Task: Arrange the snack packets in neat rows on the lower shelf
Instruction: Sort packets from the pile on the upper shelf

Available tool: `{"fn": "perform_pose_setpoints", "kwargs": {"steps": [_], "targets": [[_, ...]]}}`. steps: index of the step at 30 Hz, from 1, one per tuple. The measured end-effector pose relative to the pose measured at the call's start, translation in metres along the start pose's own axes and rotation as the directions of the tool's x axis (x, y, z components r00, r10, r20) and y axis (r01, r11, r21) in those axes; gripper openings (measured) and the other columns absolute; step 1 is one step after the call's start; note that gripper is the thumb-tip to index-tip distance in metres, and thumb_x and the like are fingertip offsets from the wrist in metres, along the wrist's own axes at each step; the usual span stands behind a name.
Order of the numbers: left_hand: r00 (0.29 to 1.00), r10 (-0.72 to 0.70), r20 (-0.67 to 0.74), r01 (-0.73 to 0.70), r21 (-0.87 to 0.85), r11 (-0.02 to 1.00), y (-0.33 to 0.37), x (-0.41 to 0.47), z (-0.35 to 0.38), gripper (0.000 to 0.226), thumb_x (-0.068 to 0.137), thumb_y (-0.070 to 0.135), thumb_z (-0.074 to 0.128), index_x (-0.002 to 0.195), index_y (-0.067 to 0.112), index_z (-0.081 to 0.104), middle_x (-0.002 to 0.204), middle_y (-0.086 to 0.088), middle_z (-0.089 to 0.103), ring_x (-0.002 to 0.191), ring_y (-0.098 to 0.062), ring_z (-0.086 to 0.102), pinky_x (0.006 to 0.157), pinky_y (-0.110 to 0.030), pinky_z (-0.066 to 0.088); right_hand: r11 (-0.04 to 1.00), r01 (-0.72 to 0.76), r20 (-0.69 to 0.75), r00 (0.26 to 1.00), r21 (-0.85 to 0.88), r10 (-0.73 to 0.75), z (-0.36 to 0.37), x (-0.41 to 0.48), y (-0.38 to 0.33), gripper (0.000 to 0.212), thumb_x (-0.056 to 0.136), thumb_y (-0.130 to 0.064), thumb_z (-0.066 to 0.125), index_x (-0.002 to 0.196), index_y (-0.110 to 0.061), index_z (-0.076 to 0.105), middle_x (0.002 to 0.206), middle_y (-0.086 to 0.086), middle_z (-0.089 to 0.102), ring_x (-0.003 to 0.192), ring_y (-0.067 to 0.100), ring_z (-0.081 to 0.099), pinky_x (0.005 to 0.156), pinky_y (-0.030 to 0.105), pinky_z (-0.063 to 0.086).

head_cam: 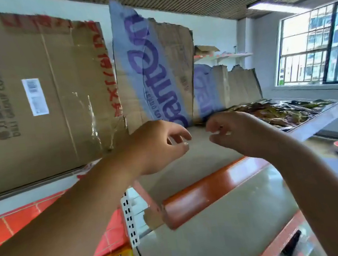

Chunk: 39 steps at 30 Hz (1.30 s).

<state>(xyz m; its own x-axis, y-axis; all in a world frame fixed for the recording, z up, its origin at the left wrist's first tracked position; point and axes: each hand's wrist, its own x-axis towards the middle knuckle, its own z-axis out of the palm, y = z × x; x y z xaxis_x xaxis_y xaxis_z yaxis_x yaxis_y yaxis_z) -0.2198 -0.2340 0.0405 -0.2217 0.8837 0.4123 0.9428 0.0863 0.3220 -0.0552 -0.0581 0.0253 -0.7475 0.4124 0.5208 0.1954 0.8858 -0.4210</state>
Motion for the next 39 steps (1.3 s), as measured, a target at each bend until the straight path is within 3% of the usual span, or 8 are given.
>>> {"fn": "perform_pose_setpoints", "kwargs": {"steps": [9,16,21,26,30,35,37,39], "targets": [[0.965,-0.152,0.212,0.097,0.248,0.964,0.058,0.143,0.048,0.019,0.095,0.047,0.064,0.112,0.043,0.070,0.099,0.022,0.066,0.090,0.001,0.062,0.077,-0.024,0.050,0.982,-0.017,0.184,0.981,-0.188,0.052,-0.083,0.074,0.142,0.016,0.076,-0.031,0.080,0.086,-0.035,0.068,0.091,-0.010,0.069,0.087,0.016,0.067,0.082,0.042,0.056],[0.954,-0.235,0.184,0.171,0.311,0.935,0.065,0.213,0.097,0.027,0.094,0.041,0.067,0.120,0.034,0.071,0.110,0.013,0.069,0.095,-0.008,0.063,0.086,-0.031,0.056,0.899,0.106,0.465,0.878,-0.425,0.116,-0.085,0.081,0.167,0.048,0.062,-0.040,0.085,0.104,-0.036,0.063,0.100,-0.011,0.063,0.089,0.013,0.061,0.073,0.031,0.053],[0.944,-0.290,0.156,0.194,0.448,0.873,0.060,0.240,0.129,0.041,0.091,0.050,0.067,0.129,0.035,0.066,0.122,0.009,0.064,0.108,-0.016,0.061,0.092,-0.037,0.055,0.893,0.168,0.397,0.918,-0.417,0.012,-0.082,0.072,0.168,0.023,0.072,-0.034,0.074,0.093,-0.030,0.063,0.093,-0.007,0.065,0.086,0.018,0.062,0.066,0.028,0.049],[0.996,-0.094,0.000,0.083,0.469,0.879,0.048,0.238,0.150,0.014,0.097,0.038,0.061,0.090,0.029,0.070,0.085,0.010,0.065,0.082,-0.014,0.062,0.072,-0.036,0.054,0.880,0.229,0.255,0.958,-0.417,-0.129,-0.079,0.070,0.169,0.005,0.086,-0.025,0.059,0.083,-0.023,0.061,0.081,-0.006,0.058,0.073,0.013,0.053,0.059,0.022,0.036],[0.987,-0.138,0.080,0.110,0.291,0.950,0.053,0.230,0.119,0.010,0.094,0.028,0.069,0.085,0.024,0.074,0.074,0.010,0.065,0.073,-0.005,0.062,0.063,-0.026,0.047,0.964,0.208,0.023,0.978,-0.163,-0.207,-0.080,0.072,0.172,0.007,0.087,-0.023,0.062,0.081,-0.023,0.063,0.082,-0.005,0.066,0.076,0.016,0.062,0.065,0.027,0.050],[0.735,-0.478,0.481,0.319,0.376,0.870,0.044,0.214,0.074,0.010,0.080,0.024,0.085,0.075,0.029,0.078,0.069,0.011,0.072,0.069,-0.003,0.064,0.070,-0.026,0.050,0.934,0.296,-0.142,0.952,0.198,-0.271,-0.071,0.076,0.159,0.013,0.089,-0.015,0.068,0.082,-0.026,0.064,0.069,-0.013,0.062,0.063,0.004,0.055,0.057,0.015,0.040],[0.533,-0.614,0.582,0.410,0.457,0.789,0.039,0.207,0.061,0.012,0.081,0.019,0.085,0.075,0.027,0.078,0.069,0.008,0.071,0.069,-0.007,0.062,0.065,-0.024,0.050,0.912,0.301,-0.063,0.953,0.279,-0.295,-0.063,0.075,0.153,0.017,0.088,-0.010,0.068,0.084,-0.026,0.067,0.074,-0.016,0.065,0.066,0.002,0.059,0.061,0.013,0.043],[0.448,-0.682,0.578,0.506,0.465,0.727,0.039,0.202,0.053,0.005,0.082,0.021,0.083,0.081,0.023,0.078,0.069,0.007,0.070,0.068,-0.009,0.059,0.063,-0.023,0.048,0.904,0.281,0.044,0.949,0.323,-0.311,-0.053,0.075,0.152,0.021,0.088,-0.005,0.067,0.087,-0.026,0.070,0.084,-0.014,0.070,0.078,0.003,0.066,0.073,0.021,0.053]]}}
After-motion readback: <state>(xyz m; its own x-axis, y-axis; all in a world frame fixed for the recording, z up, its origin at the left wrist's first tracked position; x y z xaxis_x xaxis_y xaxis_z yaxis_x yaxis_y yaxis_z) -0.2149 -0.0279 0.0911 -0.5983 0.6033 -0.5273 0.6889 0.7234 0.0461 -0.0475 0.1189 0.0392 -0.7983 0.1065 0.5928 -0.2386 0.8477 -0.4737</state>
